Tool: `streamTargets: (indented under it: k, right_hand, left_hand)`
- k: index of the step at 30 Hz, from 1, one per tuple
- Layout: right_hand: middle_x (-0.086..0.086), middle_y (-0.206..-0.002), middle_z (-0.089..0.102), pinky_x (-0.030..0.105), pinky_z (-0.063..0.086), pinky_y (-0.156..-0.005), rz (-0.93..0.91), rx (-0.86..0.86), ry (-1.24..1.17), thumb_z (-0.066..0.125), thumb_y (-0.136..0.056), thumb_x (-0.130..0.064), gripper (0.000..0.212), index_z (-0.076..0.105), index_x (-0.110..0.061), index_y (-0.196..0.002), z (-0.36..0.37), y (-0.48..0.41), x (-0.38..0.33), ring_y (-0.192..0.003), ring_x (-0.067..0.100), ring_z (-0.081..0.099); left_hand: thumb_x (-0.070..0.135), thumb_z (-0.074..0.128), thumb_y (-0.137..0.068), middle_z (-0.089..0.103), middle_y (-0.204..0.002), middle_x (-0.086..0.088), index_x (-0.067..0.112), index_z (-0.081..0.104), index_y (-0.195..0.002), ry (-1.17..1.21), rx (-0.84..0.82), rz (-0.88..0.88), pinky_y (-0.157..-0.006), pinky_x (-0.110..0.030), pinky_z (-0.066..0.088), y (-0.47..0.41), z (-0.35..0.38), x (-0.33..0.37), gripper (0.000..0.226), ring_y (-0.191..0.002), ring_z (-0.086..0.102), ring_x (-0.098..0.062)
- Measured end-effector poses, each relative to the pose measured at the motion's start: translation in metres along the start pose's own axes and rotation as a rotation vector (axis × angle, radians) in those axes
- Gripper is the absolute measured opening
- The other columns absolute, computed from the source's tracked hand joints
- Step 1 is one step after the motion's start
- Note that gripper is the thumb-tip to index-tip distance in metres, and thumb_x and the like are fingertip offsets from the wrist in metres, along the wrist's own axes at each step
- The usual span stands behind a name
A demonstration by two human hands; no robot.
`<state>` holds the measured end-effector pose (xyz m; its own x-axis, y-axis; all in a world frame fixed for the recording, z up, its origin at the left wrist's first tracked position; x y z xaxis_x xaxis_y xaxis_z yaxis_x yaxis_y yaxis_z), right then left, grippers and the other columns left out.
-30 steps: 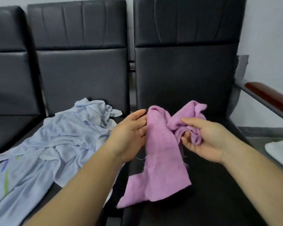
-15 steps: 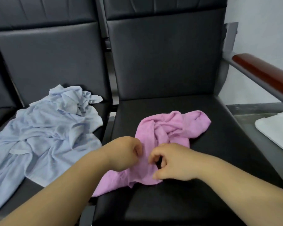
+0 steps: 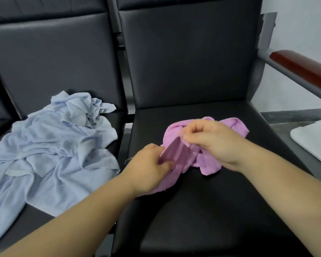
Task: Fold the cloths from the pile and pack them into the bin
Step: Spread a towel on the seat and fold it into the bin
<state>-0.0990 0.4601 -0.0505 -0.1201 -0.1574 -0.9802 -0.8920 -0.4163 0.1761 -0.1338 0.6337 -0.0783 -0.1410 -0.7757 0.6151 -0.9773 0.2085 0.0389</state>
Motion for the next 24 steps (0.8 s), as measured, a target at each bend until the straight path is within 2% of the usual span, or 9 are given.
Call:
streamTargets:
  k: [2, 5, 7, 11, 15, 17, 20, 22, 24]
  right_hand:
    - [0.013, -0.084, 0.053, 0.044, 0.048, -0.086, -0.078, 0.067, -0.280, 0.059, -0.098, -0.004, 0.022, 0.056, -0.011, -0.078, -0.004, -0.001, -0.010, -0.085, 0.029, 0.052]
    - [0.009, -0.080, 0.052, 0.036, 0.050, -0.076, -0.079, 0.185, -0.486, 0.050, -0.105, -0.005, 0.029, 0.049, -0.013, -0.077, -0.014, -0.001, -0.014, -0.081, 0.023, 0.054]
    - [-0.002, -0.068, 0.050, 0.032, 0.044, -0.068, -0.038, 0.200, -0.314, 0.054, -0.106, -0.017, 0.032, 0.054, -0.018, -0.074, -0.015, 0.001, -0.014, -0.069, 0.013, 0.048]
    - [-0.017, -0.077, 0.060, 0.026, 0.049, -0.076, 0.011, -0.003, 0.443, 0.075, -0.080, -0.057, 0.019, 0.071, -0.038, -0.078, -0.004, 0.008, -0.014, -0.072, -0.004, 0.057]
    - [-0.003, -0.061, 0.034, 0.024, 0.037, -0.057, 0.049, -0.055, 0.858, 0.076, -0.087, -0.046, 0.051, 0.044, -0.015, -0.062, -0.002, 0.012, -0.007, -0.052, 0.006, 0.039]
    - [-0.004, -0.068, 0.044, 0.021, 0.035, -0.059, 0.007, 0.013, 0.967, 0.071, -0.091, -0.039, 0.044, 0.049, -0.012, -0.065, -0.003, 0.017, -0.016, -0.060, 0.002, 0.041]
    - [-0.013, -0.102, 0.055, 0.027, 0.035, -0.087, -0.129, 0.102, 1.343, 0.060, -0.091, -0.032, 0.017, 0.060, -0.024, -0.076, 0.005, 0.025, -0.035, -0.103, 0.006, 0.043]
    - [-0.012, -0.092, 0.055, 0.030, 0.037, -0.086, -0.128, 0.047, 1.263, 0.056, -0.091, -0.025, 0.016, 0.058, -0.022, -0.075, 0.019, 0.026, -0.033, -0.109, 0.016, 0.046]
    - [-0.011, -0.079, 0.050, 0.031, 0.047, -0.075, -0.027, 0.020, 0.951, 0.051, -0.092, -0.017, 0.019, 0.054, -0.019, -0.073, 0.026, 0.025, -0.026, -0.101, 0.019, 0.055]
  left_hand:
    - [0.027, 0.060, -0.094, 0.060, -0.071, -0.007, 0.007, 0.059, -0.077, 0.105, 0.078, -0.022, -0.070, -0.043, 0.052, -0.007, -0.012, -0.005, 0.027, -0.065, 0.054, -0.021]
    - [0.024, 0.062, -0.099, 0.053, -0.063, 0.007, 0.007, 0.062, -0.077, 0.222, 0.027, -0.036, -0.055, -0.024, 0.039, -0.006, -0.030, -0.010, 0.028, -0.056, 0.044, -0.006]
    - [0.024, 0.062, -0.100, 0.054, -0.066, 0.005, 0.010, 0.062, -0.075, 0.314, -0.026, -0.041, -0.060, -0.023, 0.039, 0.000, -0.038, -0.013, 0.029, -0.062, 0.047, -0.007]
    - [0.024, 0.060, -0.101, 0.065, -0.081, -0.006, 0.003, 0.067, -0.089, 0.508, 0.023, -0.077, -0.078, -0.030, 0.047, 0.007, -0.051, -0.019, 0.025, -0.079, 0.057, -0.015]
    - [0.027, 0.060, -0.100, 0.071, -0.088, -0.010, 0.008, 0.070, -0.093, 0.532, 0.053, -0.084, -0.086, -0.037, 0.052, 0.007, -0.055, -0.014, 0.023, -0.083, 0.063, -0.015]
    - [0.026, 0.060, -0.101, 0.068, -0.080, -0.001, 0.009, 0.070, -0.089, 0.442, 0.079, -0.053, -0.078, -0.031, 0.050, 0.007, -0.055, -0.006, 0.024, -0.077, 0.060, -0.009]
    - [0.029, 0.062, -0.100, 0.062, -0.072, 0.007, 0.013, 0.068, -0.081, 0.351, 0.062, 0.006, -0.072, -0.026, 0.047, 0.008, -0.048, 0.008, 0.026, -0.071, 0.055, -0.006]
    - [0.037, 0.062, -0.096, 0.066, -0.074, 0.004, 0.015, 0.069, -0.082, 0.397, 0.046, 0.029, -0.072, -0.031, 0.049, 0.008, -0.043, 0.017, 0.027, -0.071, 0.057, -0.007]
    - [0.043, 0.061, -0.088, 0.068, -0.077, -0.003, 0.012, 0.070, -0.085, 0.432, 0.059, 0.041, -0.070, -0.033, 0.051, 0.007, -0.044, 0.021, 0.032, -0.072, 0.059, -0.010]
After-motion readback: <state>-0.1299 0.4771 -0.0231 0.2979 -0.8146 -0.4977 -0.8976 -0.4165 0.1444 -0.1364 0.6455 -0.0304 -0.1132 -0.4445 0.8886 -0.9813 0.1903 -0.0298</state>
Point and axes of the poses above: each hand's wrist, its own y-axis away from the middle knuckle, its own z-axis out of the palm, x = y × z, the point moved 5 cm from there along -y, towards the middle knuckle
